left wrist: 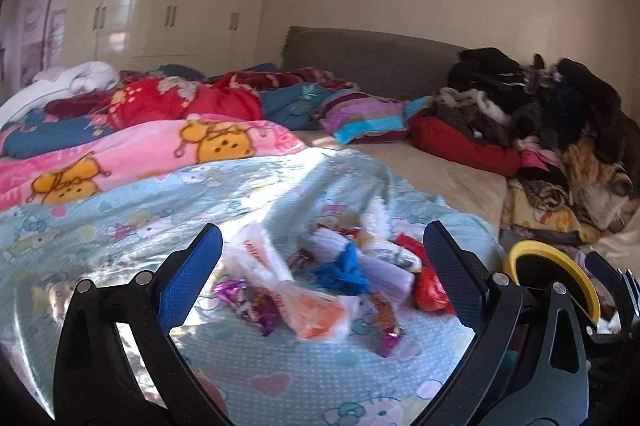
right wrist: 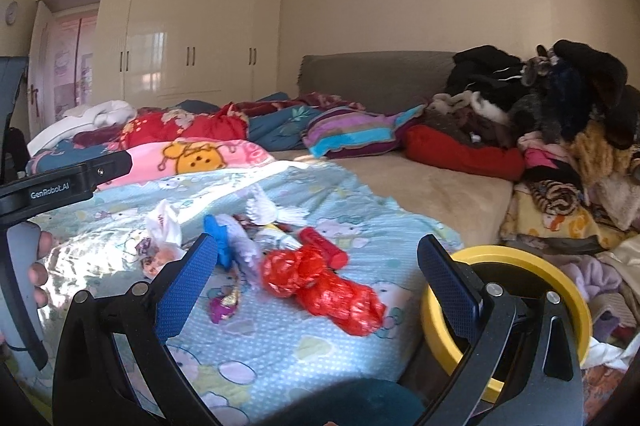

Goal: Collect trash
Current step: 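Grasp the white plastic bag with the left tool while the right tool grasps the red plastic bag, then lift the white bag with the left tool while the right tool lifts the red bag toward the bin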

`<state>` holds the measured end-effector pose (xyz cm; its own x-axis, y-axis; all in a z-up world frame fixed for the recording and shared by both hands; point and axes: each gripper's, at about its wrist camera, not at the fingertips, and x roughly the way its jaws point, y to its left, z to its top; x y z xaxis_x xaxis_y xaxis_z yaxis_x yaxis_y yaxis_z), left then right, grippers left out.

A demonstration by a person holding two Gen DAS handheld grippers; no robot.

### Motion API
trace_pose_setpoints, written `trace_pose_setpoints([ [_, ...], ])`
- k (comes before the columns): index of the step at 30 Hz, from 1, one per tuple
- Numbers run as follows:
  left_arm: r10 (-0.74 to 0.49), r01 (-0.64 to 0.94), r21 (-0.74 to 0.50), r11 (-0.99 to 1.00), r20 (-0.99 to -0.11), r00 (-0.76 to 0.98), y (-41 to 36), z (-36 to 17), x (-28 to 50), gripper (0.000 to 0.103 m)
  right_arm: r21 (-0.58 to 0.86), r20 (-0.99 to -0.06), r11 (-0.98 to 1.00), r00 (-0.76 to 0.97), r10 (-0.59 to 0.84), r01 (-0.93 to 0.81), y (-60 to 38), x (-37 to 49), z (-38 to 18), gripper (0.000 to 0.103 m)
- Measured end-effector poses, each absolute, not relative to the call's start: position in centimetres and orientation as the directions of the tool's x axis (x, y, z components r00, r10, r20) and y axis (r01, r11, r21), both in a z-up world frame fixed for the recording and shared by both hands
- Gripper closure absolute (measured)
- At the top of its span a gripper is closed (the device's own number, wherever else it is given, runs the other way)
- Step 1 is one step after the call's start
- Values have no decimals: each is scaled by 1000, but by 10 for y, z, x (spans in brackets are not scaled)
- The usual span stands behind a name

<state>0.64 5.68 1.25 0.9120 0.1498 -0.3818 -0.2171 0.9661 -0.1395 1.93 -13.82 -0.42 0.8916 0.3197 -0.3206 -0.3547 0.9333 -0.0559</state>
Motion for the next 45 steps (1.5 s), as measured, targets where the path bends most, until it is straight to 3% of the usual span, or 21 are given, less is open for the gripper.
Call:
trace_pose_setpoints([
  [8,202,-286,-164,944,-398,895,89,9,19,11,-83,-374,905,855,361,-418,-111,46,-12,6],
  [16,115,-222,-189,957,-453,884,96,-3,49,11,-128,-517,874,784,344,-468,-104,93,-36,6],
  [24,39,-226,-234,946,-606,794,75,-52,65,11,-122,-605,874,734,310,-470,-123,124,-60,6],
  [30,-13,-242,-287,927,-670,742,78,-77,72,11,-149,-690,853,670,273,-501,-117,135,-85,7],
  [31,-17,-254,-299,920,-678,735,80,-80,72,11,-140,-704,852,656,272,-504,-116,138,-89,10],
  [33,-23,-279,-319,906,-695,719,84,-88,73,12,-123,-733,852,626,267,-508,-116,146,-96,37],
  [36,-26,-299,-328,896,-711,702,85,-95,74,20,-83,-758,853,588,282,-515,-119,151,-102,56],
  [39,-40,-292,-340,894,-710,704,84,-95,73,35,-54,-740,851,593,317,-522,-123,146,-98,66],
  [45,-73,-260,-358,897,-700,711,81,-91,71,60,-4,-699,858,615,366,-514,-133,132,-88,68],
])
